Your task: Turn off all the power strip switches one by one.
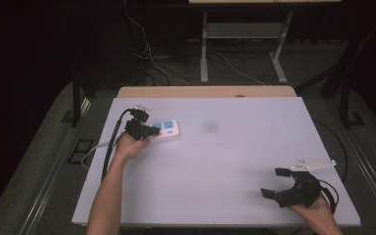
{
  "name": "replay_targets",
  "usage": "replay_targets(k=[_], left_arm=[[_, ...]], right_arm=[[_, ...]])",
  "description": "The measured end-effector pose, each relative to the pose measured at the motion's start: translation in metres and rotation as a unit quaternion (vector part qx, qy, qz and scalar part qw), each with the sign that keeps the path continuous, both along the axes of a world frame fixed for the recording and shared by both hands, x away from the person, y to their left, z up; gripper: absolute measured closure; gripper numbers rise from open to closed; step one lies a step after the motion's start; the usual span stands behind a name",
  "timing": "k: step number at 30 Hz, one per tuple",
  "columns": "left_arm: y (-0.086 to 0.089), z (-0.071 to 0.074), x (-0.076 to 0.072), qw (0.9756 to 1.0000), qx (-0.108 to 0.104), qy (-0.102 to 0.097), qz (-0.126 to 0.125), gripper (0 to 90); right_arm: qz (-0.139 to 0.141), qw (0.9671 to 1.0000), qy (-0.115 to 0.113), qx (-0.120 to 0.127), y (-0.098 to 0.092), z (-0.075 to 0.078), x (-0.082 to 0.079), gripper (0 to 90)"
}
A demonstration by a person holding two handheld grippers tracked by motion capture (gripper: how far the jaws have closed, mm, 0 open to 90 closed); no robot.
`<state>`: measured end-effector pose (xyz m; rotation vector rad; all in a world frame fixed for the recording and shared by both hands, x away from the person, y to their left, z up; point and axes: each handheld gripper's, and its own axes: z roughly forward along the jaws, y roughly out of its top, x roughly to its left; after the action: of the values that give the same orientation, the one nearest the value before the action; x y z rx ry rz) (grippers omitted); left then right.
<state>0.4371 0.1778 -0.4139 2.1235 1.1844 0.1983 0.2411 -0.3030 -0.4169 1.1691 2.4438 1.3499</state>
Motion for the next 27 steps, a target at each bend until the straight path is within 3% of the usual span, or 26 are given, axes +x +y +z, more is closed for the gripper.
replay_targets(k=[16,20,25,27], left_arm=[[-0.0049,0.0002,-0.002,0.9997,0.019,-0.009,0.009,89.7],[-0.001,-0.003,-0.004,0.9998,-0.005,-0.012,0.016,89.6],[-0.0019,-0.0029,-0.006,0.9997,-0.001,-0.018,0.016,89.6],[0.0003,-0.0004,-0.0059,0.9994,-0.014,-0.021,0.022,89.6]], right_arm=[[0.003,1.0,-0.003,0.0,0.0003,0.0007,-0.0003,0.5],[0.002,1.0,-0.003,0.001,-0.0003,0.001,-0.0004,0.5],[0.0,1.0,-0.003,0.0,-0.0006,0.0002,0.001,0.4],[0.002,1.0,-0.003,0.0,0.0001,0.0001,0.0012,0.5]])
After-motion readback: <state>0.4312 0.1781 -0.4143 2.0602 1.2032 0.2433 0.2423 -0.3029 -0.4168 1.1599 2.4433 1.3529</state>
